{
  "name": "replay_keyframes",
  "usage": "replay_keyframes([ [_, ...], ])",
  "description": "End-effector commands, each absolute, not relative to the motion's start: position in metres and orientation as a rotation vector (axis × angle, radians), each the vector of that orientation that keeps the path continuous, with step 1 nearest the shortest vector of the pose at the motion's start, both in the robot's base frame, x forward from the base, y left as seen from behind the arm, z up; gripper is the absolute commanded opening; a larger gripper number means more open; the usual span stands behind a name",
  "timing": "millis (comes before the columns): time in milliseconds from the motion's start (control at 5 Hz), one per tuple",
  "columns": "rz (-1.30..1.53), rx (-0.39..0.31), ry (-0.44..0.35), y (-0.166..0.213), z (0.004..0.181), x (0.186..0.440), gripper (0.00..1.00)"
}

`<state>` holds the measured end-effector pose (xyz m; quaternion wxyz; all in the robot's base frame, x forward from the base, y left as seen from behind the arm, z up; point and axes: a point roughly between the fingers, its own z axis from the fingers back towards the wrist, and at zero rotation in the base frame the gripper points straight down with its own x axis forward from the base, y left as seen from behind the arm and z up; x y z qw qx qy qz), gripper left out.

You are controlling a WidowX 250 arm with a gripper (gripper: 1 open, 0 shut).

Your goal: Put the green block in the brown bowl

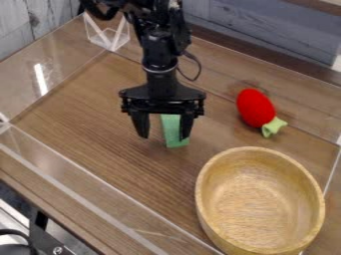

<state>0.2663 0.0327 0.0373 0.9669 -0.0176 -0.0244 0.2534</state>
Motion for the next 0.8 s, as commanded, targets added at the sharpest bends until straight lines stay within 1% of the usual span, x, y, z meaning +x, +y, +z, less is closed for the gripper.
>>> replay_keyframes([
  [0,0.483,-0.048,-0.129,0.029,0.052,0.277,1.0],
  [200,0.44,-0.048,-0.134,0.023,0.06,0.279,1.0],
  [400,0.452,-0.047,-0.134,0.024,0.063,0.284,0.0],
  [600,0.421,-0.062,-0.149,0.034,0.075,0.287,0.0],
])
